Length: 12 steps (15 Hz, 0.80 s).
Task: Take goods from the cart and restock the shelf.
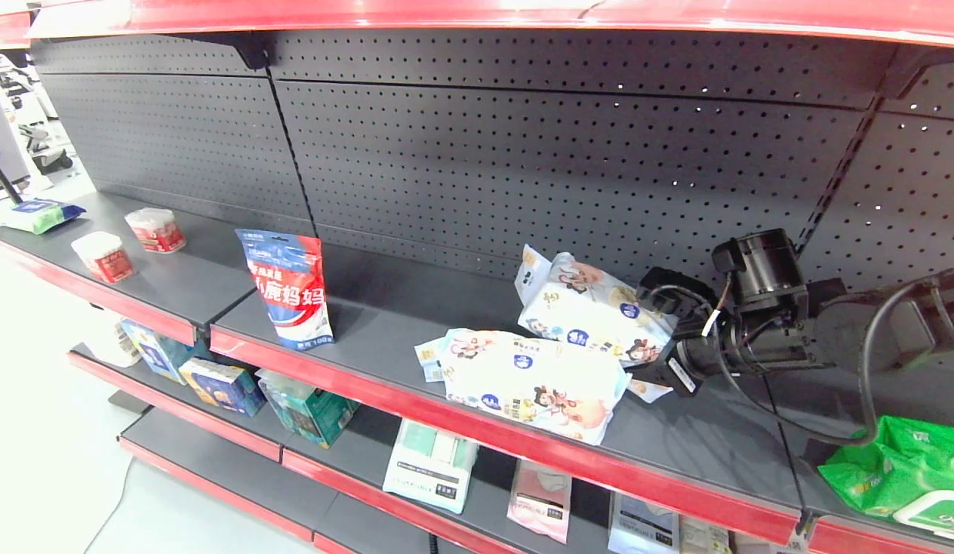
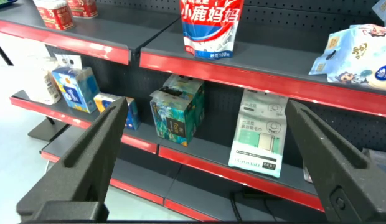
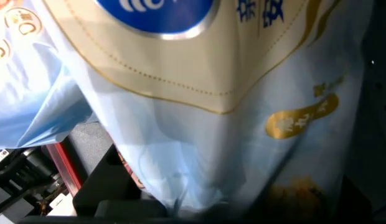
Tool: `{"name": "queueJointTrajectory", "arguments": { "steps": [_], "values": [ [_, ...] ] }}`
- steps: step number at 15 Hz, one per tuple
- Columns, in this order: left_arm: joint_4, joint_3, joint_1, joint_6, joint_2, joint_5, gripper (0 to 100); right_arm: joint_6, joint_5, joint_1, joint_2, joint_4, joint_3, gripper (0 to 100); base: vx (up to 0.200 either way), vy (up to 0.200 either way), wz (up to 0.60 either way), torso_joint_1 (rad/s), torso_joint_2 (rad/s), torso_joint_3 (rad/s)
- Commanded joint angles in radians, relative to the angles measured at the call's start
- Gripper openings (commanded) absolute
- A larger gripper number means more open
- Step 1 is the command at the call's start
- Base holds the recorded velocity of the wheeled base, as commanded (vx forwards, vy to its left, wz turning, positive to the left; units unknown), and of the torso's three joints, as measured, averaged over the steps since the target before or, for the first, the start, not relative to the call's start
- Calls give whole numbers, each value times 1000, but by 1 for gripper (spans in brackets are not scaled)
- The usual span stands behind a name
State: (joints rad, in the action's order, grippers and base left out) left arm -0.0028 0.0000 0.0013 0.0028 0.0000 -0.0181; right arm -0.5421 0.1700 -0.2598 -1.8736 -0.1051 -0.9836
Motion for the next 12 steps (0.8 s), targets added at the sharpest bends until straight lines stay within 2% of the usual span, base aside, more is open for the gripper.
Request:
{"name": "queueJointTrajectory", "arguments": {
  "steps": [1,12],
  "values": [
    [0,0,0,0,0,0,100,1,0,-1,7,1,11,0,0,0,0,0,0,0],
    [0,0,0,0,0,0,100,2,2,-1,14,-1,33,0,0,0,0,0,0,0]
  ]
}}
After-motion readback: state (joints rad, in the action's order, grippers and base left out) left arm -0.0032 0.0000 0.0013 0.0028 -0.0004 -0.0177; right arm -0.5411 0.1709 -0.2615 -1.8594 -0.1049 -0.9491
